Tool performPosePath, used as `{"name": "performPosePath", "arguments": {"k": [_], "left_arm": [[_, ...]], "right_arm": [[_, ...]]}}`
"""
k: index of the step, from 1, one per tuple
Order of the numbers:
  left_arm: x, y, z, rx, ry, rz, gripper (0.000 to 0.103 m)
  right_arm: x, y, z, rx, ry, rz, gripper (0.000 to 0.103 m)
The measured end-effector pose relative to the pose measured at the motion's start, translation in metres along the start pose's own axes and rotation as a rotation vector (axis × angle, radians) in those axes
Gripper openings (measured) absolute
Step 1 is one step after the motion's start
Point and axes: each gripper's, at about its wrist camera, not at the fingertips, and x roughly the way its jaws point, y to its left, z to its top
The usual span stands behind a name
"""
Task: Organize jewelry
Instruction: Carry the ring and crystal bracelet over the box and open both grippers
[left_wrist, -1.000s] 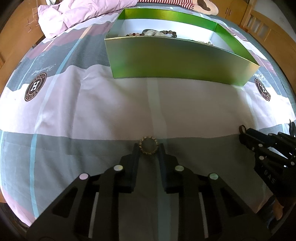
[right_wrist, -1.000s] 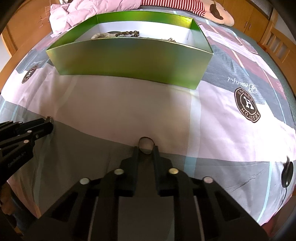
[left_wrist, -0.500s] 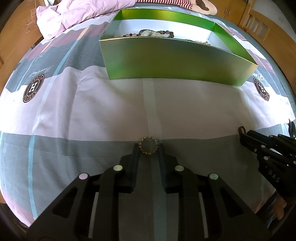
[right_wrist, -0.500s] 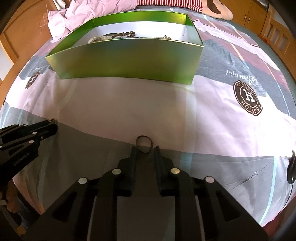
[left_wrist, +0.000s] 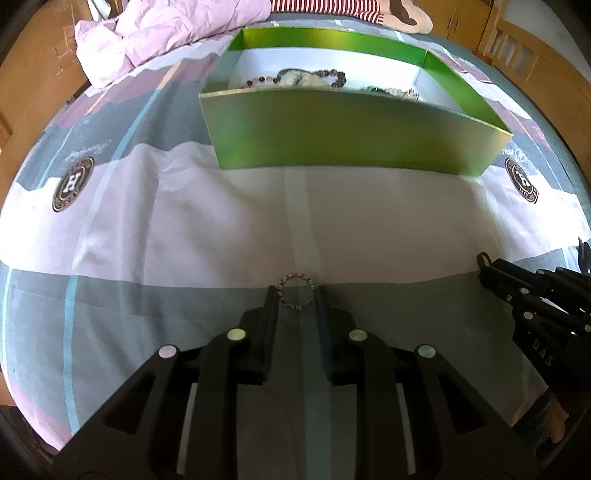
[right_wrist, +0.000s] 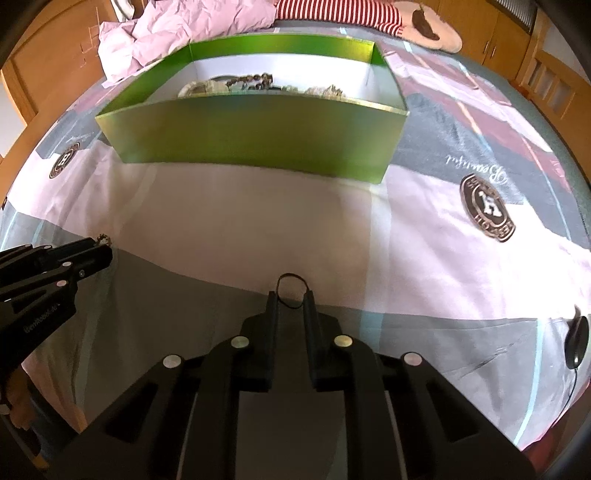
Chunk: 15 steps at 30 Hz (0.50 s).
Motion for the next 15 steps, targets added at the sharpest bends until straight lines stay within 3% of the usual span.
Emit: {"name": "performPosePath", "arguments": {"k": [15], "left_arm": [[-0.087,-0.009,0.021,0.000,-0.226,0.049,0.021]], "right_arm": [[-0.078,0.011,0.024,-0.006,-0.198,0.006,0.014]]}}
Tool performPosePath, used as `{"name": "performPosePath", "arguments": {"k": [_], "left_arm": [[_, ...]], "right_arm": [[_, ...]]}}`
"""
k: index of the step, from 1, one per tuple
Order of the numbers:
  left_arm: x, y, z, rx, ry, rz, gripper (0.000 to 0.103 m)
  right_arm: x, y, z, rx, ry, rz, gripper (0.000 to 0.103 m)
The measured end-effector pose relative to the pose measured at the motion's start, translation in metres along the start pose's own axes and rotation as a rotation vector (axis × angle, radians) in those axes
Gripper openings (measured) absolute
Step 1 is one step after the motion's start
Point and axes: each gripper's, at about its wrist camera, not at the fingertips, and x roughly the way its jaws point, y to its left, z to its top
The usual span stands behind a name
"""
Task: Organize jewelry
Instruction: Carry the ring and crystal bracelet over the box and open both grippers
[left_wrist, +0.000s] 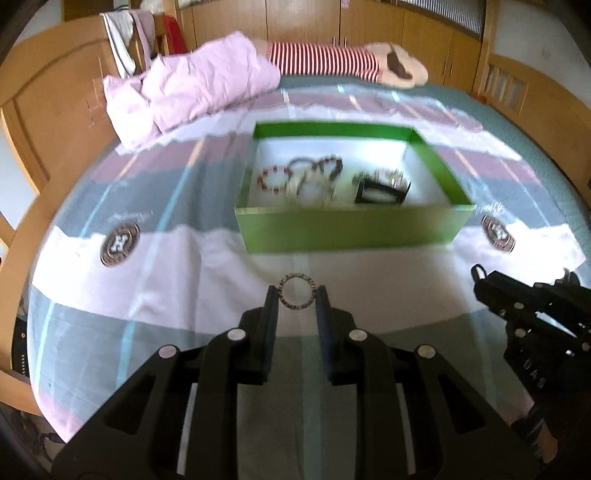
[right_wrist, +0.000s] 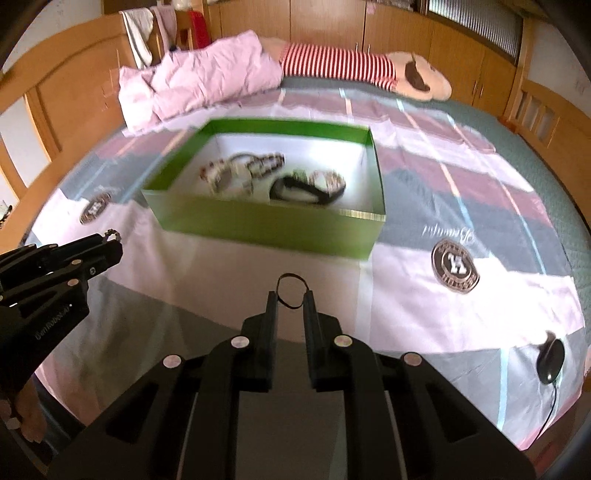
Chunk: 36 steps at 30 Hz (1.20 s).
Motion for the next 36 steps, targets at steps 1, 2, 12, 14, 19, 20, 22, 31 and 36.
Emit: {"name": "performPosePath", "arguments": {"k": [1,2,12,14,19,20,22,31,36], "left_arm": [[-0.006,-0.001,0.004,-0.001,-0.017,0.000,0.021],[-0.010,-0.001,0.006,-0.001,-0.029,0.001,0.021],[-0.036,-0.001,0.021,-0.004,-0.098,0.004,0.021],[-0.036,0.000,0.023,-0.005,-0.103,0.003,0.021],[-0.036,-0.001,0.035,-0.005,-0.120,0.001,0.021],[-0.036,-0.002,0.039,-0.003,-0.125,0.001,0.021],[-0.037,-0.004,0.046,0.000,-0.137,0.002,0.021],[-0.021,-0.003,0.119,-0.008,-0.187,-0.026,0.021],[0.014,0.000,0.164,-0.025,-0.148,-0.042,0.021]], "right_arm": [[-0.005,0.001,0.003,-0.003,-0.014,0.000,0.014],[-0.009,0.002,0.006,-0.006,-0.028,0.000,0.014],[-0.025,0.006,0.018,-0.003,-0.073,0.010,0.014],[-0.023,0.005,0.020,-0.001,-0.072,0.012,0.014],[-0.026,0.002,0.032,0.005,-0.093,0.013,0.014],[-0.027,0.001,0.036,0.004,-0.101,0.012,0.014],[-0.031,-0.002,0.046,0.003,-0.123,0.008,0.014],[-0.032,-0.027,0.126,0.049,-0.210,-0.001,0.014],[0.005,-0.041,0.167,0.080,-0.154,0.038,0.014]]}}
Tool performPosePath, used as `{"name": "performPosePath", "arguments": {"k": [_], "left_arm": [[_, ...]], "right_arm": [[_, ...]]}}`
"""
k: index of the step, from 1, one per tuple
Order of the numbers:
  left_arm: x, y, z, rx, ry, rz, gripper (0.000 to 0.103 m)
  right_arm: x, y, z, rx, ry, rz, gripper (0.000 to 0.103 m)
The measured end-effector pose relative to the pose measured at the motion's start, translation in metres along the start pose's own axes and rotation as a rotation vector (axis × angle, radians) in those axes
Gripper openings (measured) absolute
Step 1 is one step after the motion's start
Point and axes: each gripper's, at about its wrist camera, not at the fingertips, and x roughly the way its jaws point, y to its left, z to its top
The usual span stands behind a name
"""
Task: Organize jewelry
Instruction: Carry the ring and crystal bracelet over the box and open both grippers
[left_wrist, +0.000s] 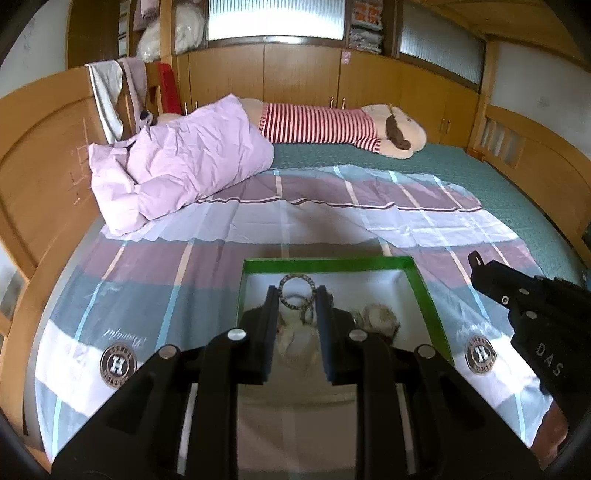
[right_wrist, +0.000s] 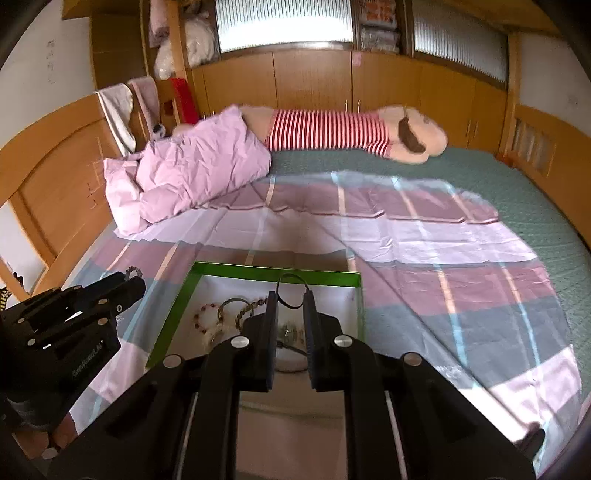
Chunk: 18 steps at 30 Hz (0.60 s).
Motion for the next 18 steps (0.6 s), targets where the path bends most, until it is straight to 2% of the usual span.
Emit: {"name": "performPosePath", "arguments": {"k": [3,8,12,18], "left_arm": [[0.038,0.003,0.011,-0.004,0.064,0.004,0.021],[0.107,0.010,0.005,-0.019,0.198,0.020,0.021],[0.134,0.014,-0.005,-0.035,0.252,0.011,0.021],[0.161,0.020,-0.015,-0.051,0.312,0.016,0.021]], "right_arm": [[0.049,-0.004,0.004,0.013,0.094,0.011,0.014],[0.124,-0.008,-0.013,0.028,0.258,-0.006,0.014],[0.151,-0.012,-0.025,0.049,0.311,-0.019,0.014],[0.167,-0.015,-0.028,0.047,0.345,-0.032,0.014]]}}
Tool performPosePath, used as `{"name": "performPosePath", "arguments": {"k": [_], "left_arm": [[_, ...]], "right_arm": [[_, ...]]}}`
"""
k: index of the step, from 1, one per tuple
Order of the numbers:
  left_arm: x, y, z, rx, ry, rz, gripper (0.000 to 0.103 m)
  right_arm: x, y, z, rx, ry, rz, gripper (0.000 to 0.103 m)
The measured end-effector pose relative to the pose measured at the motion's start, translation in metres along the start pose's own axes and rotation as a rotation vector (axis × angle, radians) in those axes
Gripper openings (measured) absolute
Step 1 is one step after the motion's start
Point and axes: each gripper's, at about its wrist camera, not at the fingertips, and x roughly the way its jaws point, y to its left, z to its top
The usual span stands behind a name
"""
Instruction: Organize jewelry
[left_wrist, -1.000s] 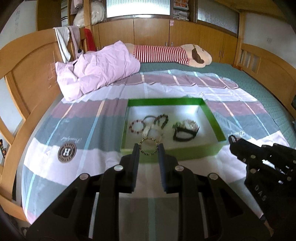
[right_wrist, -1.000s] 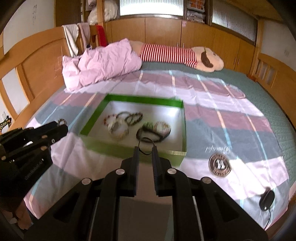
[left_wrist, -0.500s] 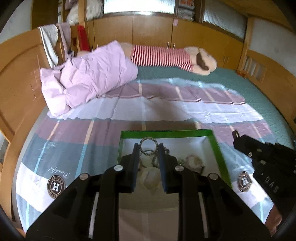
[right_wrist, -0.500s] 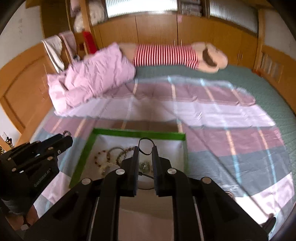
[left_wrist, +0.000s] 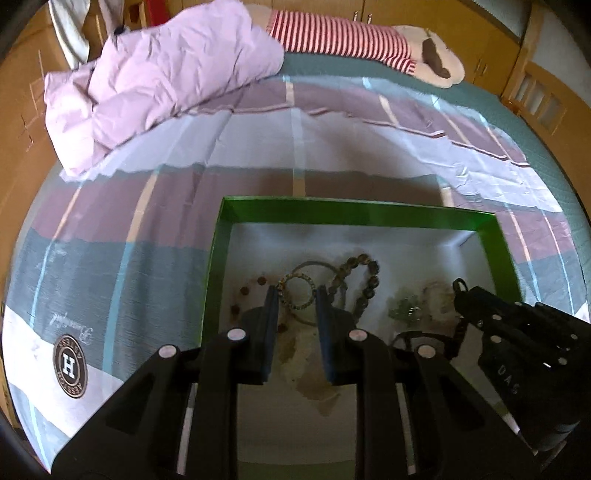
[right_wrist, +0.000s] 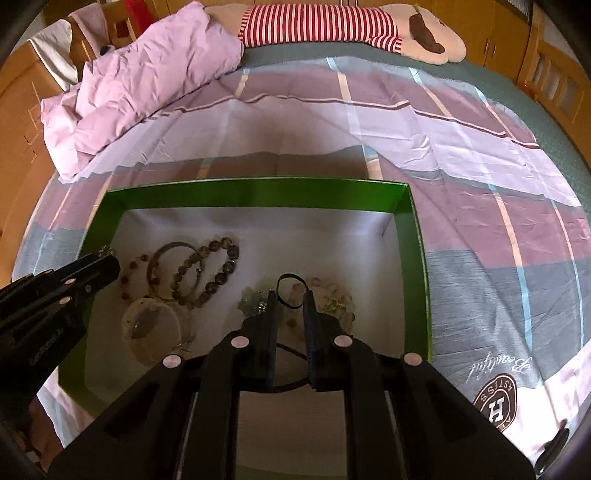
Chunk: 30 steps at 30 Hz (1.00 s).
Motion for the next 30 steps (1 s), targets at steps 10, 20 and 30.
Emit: {"name": "performPosePath", "arguments": {"k": [10,20,30], "left_arm": [[-0.009,0.006,-0.012,-0.003,-0.011,0.018,0.038],[-0.120,-0.013,-0.072,0.044,-0.258,0.109,0.078],[-0.189,-0.027,-0.113,0.033,-0.326,0.098,0.097]], "right_arm": [[-0.018,-0.001,-0.009,0.012,-0.044,-0.015,0.040],[-0.130,-0.004,-0.077,0.007,-0.288,-0.100,0.086],[-0.193,-0.012,-0.120,0.027,-0.351,-0.174,0.100]]}}
